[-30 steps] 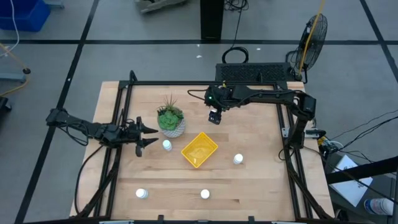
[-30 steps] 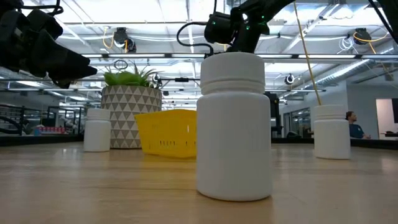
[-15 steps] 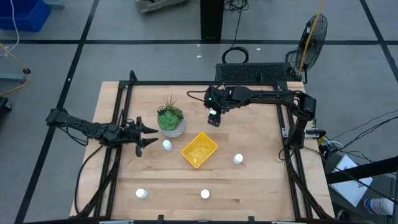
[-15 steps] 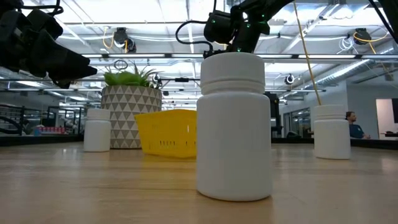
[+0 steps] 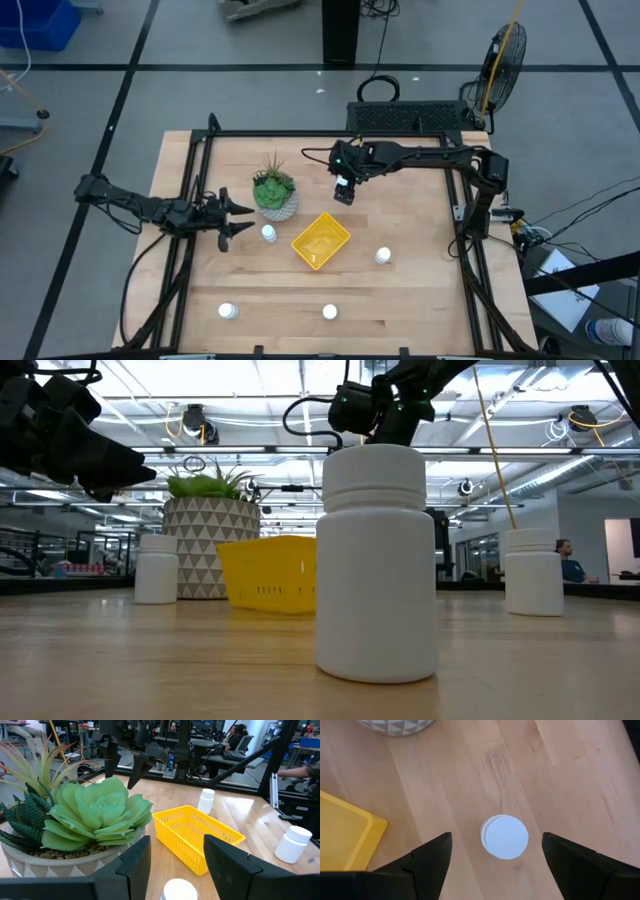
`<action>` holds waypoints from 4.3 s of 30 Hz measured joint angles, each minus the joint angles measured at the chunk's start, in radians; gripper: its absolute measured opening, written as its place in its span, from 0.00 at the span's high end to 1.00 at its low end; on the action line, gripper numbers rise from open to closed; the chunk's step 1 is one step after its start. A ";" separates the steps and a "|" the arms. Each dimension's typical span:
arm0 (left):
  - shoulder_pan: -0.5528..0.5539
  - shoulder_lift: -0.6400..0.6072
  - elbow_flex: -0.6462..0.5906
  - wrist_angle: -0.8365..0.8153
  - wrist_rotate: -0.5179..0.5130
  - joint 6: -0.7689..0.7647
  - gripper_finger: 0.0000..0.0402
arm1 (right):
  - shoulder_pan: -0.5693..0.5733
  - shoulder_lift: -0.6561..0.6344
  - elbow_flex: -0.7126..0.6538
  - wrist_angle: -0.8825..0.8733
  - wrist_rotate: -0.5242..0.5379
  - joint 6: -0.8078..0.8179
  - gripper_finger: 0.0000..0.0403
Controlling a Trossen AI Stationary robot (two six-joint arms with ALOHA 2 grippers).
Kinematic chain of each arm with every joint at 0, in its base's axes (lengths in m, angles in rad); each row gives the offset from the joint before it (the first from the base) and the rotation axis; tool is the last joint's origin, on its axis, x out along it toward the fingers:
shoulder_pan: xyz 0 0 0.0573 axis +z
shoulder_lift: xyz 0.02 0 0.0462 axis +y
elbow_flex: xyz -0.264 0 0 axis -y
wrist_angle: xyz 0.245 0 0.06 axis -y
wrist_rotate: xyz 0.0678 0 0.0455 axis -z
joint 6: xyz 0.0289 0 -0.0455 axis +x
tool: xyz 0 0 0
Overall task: Pick and place pill bottles into a basket
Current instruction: Put the white pill bottle into the yellow basket
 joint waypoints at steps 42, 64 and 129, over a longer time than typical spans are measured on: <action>0.000 0.000 0.000 0.000 0.000 0.005 0.54 | -0.046 0.000 -0.104 0.121 -0.002 -0.025 0.26; 0.000 0.000 0.000 0.000 -0.001 0.022 0.54 | -0.046 0.000 -0.162 0.214 -0.003 -0.024 0.26; 0.000 0.000 0.000 0.000 -0.001 0.018 0.54 | 0.358 -0.247 -0.162 0.324 0.046 0.005 0.64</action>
